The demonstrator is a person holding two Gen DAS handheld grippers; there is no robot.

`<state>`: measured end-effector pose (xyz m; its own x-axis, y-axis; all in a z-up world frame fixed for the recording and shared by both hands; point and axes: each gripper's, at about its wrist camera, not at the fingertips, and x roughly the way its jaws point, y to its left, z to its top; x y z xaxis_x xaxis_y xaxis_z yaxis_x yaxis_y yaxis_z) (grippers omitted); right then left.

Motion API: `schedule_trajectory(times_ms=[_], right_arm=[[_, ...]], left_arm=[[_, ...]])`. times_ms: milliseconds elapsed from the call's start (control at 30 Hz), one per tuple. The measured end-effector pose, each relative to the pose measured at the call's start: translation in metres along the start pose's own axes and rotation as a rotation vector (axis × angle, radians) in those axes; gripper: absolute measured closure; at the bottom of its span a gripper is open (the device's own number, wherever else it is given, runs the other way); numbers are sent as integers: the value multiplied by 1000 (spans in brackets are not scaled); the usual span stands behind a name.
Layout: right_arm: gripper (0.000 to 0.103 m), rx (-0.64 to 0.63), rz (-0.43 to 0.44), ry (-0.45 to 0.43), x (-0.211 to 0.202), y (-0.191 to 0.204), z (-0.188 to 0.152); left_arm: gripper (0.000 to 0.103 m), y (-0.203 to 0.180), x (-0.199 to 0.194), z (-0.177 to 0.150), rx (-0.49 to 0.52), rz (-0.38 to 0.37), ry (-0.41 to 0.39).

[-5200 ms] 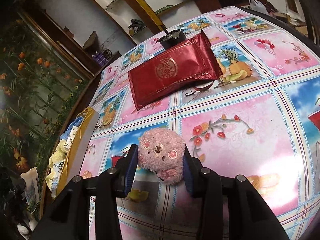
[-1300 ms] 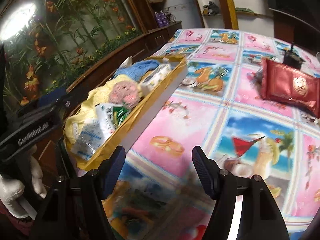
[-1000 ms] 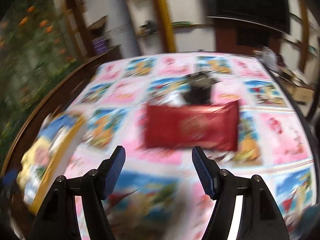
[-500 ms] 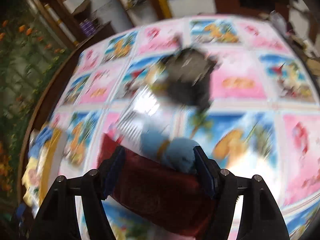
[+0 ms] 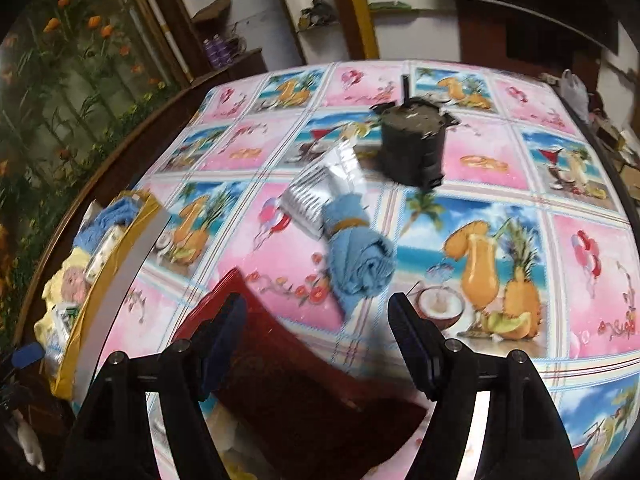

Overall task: Organize soft objects
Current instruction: 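Grasp the white printed packet with the left tool while the right tool grasps the blue knit doll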

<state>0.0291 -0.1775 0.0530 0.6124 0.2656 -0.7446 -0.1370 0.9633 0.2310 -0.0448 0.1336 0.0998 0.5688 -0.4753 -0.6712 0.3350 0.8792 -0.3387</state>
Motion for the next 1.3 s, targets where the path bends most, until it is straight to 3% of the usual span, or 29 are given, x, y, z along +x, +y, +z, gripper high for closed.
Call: schedule_trajectory(times_ms=[133, 267, 300, 333, 367, 600, 833, 900, 933, 1100, 1300], right_arm=[[30, -32, -123, -32, 20, -4, 17], [30, 17, -34, 10, 44, -11, 24], [38, 36, 14, 16, 47, -13, 23], [64, 48, 46, 26, 48, -15, 22], [77, 48, 58, 40, 46, -15, 22], [78, 167, 125, 18, 13, -42, 15], [76, 267, 141, 60, 26, -69, 18], [76, 272, 125, 54, 26, -69, 19], [76, 268, 119, 48, 24, -68, 20], [76, 240, 116, 10, 18, -61, 20], [76, 223, 148, -52, 9, -57, 21]], left_arm=[[35, -12, 21, 44, 23, 17, 32], [35, -28, 67, 92, 25, -8, 77], [35, -31, 80, 99, 24, -14, 88], [35, -36, 95, 107, 24, -16, 104], [35, -41, 112, 115, 29, -13, 119], [35, -79, 231, 137, 220, 122, 222], [34, -90, 306, 139, 283, 175, 308], [35, -93, 307, 136, 293, 196, 298], [40, -94, 306, 135, 285, 189, 298], [43, -86, 275, 139, 218, 151, 251], [44, -62, 172, 132, 102, 46, 143]])
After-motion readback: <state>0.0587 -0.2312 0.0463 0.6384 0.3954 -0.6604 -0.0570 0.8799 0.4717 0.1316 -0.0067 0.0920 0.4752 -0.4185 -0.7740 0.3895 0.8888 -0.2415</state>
